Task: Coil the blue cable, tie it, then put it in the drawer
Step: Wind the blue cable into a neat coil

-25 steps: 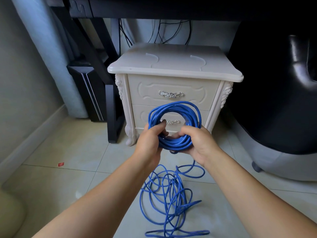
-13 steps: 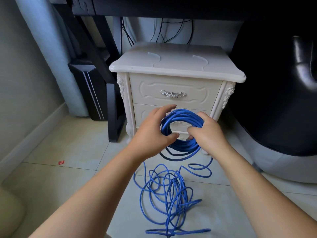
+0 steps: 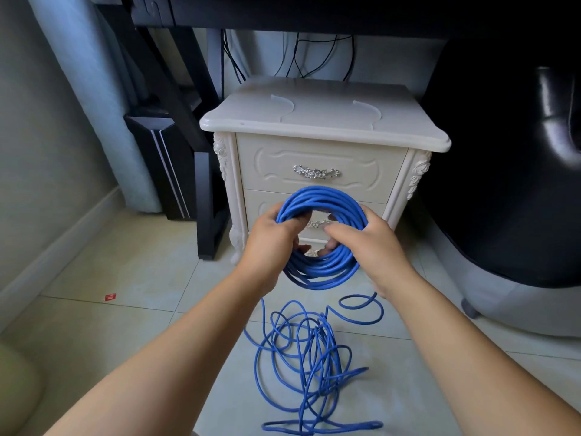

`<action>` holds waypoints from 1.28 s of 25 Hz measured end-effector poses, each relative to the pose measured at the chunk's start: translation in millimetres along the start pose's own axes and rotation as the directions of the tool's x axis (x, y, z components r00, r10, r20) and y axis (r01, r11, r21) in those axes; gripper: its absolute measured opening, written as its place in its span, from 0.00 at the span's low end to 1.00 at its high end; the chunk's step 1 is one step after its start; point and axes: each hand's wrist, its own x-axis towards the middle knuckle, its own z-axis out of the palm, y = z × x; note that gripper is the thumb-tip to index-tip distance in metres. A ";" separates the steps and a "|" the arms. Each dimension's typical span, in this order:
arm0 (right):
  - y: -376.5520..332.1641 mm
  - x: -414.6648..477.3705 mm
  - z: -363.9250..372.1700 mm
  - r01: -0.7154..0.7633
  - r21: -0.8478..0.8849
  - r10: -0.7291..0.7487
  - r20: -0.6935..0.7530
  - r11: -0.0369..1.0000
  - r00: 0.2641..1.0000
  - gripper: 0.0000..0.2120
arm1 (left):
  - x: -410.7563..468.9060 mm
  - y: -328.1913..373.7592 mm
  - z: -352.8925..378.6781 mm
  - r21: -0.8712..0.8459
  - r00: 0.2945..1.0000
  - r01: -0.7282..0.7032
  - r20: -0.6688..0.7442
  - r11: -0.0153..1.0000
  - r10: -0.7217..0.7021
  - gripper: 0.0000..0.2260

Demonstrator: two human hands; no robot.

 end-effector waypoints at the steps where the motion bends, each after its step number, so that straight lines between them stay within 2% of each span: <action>1: 3.0 0.5 1.2 -0.012 0.008 0.012 -0.010 1.000 1.000 0.06 | 0.0 1.0 1.3 -0.042 0.999 0.014 -0.036 0.999 -0.016 0.04; 4: 9.0 1.7 2.7 -0.051 -0.006 0.051 0.001 0.999 0.999 0.09 | -0.7 1.4 2.5 -0.165 0.992 0.046 -0.105 0.985 -0.064 0.04; 7: 7.9 -1.4 4.5 -0.019 -0.065 0.022 0.037 0.998 0.999 0.11 | 0.9 4.1 1.7 -0.310 0.979 0.068 -0.162 0.948 -0.123 0.05; 10: 7.1 -6.8 14.9 -0.033 -0.098 0.035 0.023 0.995 0.999 0.16 | -1.5 6.1 2.1 -0.373 0.958 0.054 -0.241 0.926 -0.153 0.04; 13: 9.4 -10.6 30.9 -0.083 0.082 0.085 -0.026 0.993 0.996 0.18 | -4.6 2.3 4.3 -0.424 0.942 0.018 -0.296 0.906 -0.157 0.05; 16: 12.9 -6.6 38.9 -0.153 0.268 0.181 -0.083 0.951 0.980 0.15 | -11.2 -5.5 11.5 -0.479 0.959 0.024 -0.237 0.878 -0.156 0.05; 18: 15.5 -2.1 36.1 -0.170 0.369 0.221 -0.098 0.914 0.970 0.12 | -13.7 -15.1 15.8 -0.405 0.969 0.083 -0.181 0.910 -0.169 0.07; 20: 16.6 3.2 29.7 -0.141 0.387 0.207 -0.135 0.911 0.969 0.12 | -13.4 -21.8 15.1 -0.274 0.977 0.140 -0.120 0.952 -0.178 0.09; 22: 15.5 6.5 23.8 -0.092 0.324 0.153 -0.166 0.942 0.974 0.12 | -12.5 -21.8 10.5 -0.180 0.979 0.195 -0.022 0.964 -0.202 0.12; 24: 14.6 9.6 17.9 -0.040 0.220 0.083 -0.188 0.975 0.979 0.12 | -11.6 -17.1 6.6 -0.182 0.975 0.222 0.032 0.958 -0.220 0.13; 26: 11.4 10.2 12.1 -0.004 0.134 0.028 -0.181 0.991 0.983 0.12 | -8.6 -11.2 2.1 -0.146 0.989 0.140 -0.026 0.979 -0.146 0.12; 28: 8.6 9.0 6.4 0.033 0.014 -0.030 -0.161 0.999 0.987 0.12 | -3.1 -5.9 -5.7 0.018 0.998 -0.017 -0.068 1.000 0.018 0.18; 30: 7.5 7.1 3.9 0.064 -0.154 -0.082 -0.119 0.986 0.990 0.13 | 0.5 -2.0 -14.0 0.254 0.985 -0.164 -0.004 0.953 0.171 0.27; 32: 7.2 5.2 5.7 0.108 -0.321 -0.129 -0.044 0.941 0.991 0.13 | 1.7 -0.8 -18.1 0.432 0.958 -0.286 0.102 0.855 0.269 0.33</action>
